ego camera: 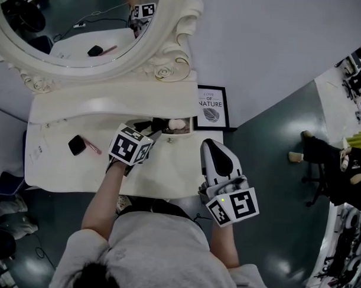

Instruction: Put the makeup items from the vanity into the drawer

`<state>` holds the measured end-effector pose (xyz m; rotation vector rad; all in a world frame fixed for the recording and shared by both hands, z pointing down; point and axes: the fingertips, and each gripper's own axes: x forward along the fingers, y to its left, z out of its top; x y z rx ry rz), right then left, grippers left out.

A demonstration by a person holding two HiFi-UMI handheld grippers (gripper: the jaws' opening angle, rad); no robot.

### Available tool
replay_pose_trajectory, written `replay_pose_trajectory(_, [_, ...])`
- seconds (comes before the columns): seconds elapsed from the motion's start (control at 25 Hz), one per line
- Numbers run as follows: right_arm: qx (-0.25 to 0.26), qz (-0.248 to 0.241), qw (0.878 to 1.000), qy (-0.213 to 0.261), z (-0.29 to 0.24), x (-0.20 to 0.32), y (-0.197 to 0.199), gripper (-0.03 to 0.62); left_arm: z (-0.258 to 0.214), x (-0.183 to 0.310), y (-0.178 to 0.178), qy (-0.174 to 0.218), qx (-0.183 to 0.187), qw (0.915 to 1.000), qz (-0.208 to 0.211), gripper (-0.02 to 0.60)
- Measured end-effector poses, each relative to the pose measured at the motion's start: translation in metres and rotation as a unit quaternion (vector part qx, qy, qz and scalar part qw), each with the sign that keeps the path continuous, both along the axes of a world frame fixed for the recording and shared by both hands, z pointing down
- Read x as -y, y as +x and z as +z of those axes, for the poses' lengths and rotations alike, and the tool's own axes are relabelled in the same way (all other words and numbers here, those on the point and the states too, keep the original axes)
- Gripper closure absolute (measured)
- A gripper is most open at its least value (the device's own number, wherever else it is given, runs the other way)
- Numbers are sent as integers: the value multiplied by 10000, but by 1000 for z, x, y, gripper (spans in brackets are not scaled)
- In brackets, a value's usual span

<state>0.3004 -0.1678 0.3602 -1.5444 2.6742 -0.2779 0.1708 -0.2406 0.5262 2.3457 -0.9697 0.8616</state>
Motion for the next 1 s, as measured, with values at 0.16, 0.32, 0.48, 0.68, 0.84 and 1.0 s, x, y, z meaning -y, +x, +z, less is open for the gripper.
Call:
replay_pose_trajectory(0.16, [2,-21,10000,8,0,0,-1,566,7,4,4,-24,91,9999,-40,403])
replay_pose_trajectory(0.32, [8,-21,10000,12,0,0,0,566,7,6,4,18,84,9999,-81,405])
replay_pose_trajectory(0.48, [9,-60,10000,27,0,-1,-4,566,4,1,3,137,4,9999,-68,403])
replay_pose_trajectory(0.68, [-8,-194,9998,64,-2,-1,-19,566,-19,-4,-4,603,-335,9974,-205,454])
replay_pose_trajectory(0.84, [0,-317,9994,121,-6,-1,-38,566,-44,-8,-19,1037,-587,9923,-346,558])
replay_pose_trajectory(1.0, [-18,-431,9989,167,-10,-3,-58,566,-69,-17,-34,1319,-959,9858,-408,566])
